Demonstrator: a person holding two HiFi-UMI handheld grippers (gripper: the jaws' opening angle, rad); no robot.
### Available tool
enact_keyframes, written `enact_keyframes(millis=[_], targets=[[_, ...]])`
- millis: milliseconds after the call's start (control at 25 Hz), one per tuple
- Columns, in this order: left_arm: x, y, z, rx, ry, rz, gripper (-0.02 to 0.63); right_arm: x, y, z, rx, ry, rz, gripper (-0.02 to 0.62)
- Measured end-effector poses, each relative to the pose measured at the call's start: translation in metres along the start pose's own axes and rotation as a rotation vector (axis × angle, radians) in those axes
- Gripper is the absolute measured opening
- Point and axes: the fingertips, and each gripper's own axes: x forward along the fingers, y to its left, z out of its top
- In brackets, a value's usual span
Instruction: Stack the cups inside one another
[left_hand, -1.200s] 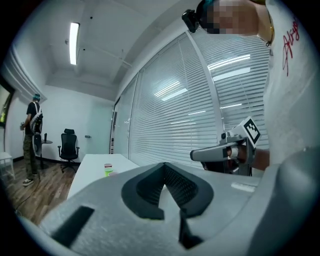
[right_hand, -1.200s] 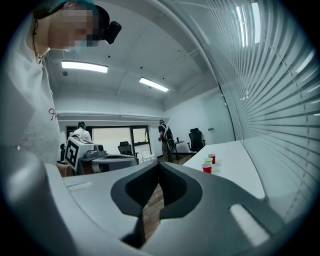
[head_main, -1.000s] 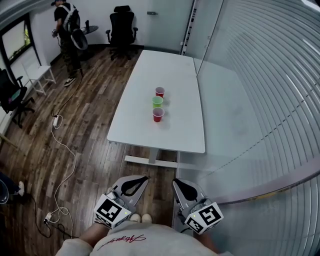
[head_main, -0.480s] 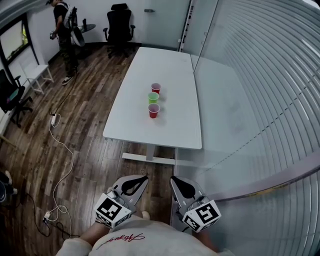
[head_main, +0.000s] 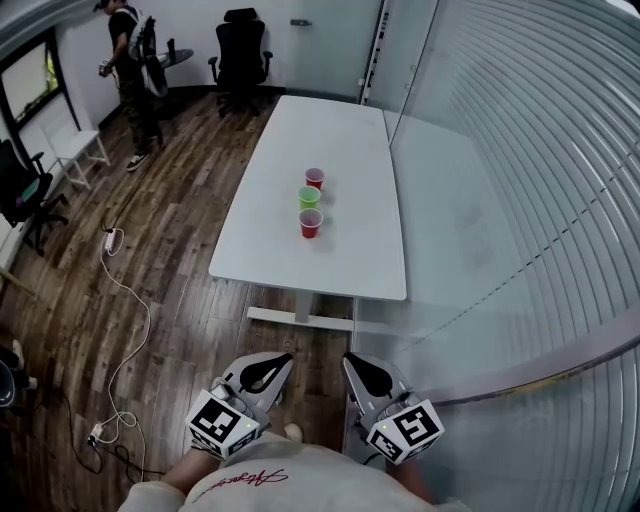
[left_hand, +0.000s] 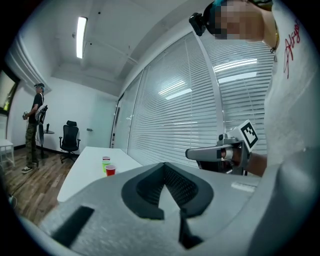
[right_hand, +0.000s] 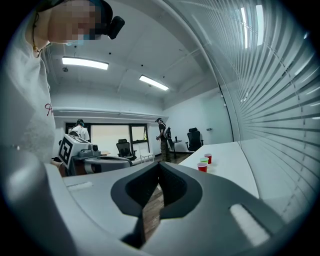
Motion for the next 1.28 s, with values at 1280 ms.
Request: enact_keyframes(millis=[1280], targets=[[0.101, 0.156, 0.027, 0.052, 0.025, -0.061, -0.005, 0.143, -0.103, 0.03, -0.036, 0.0, -0.069, 0.0]])
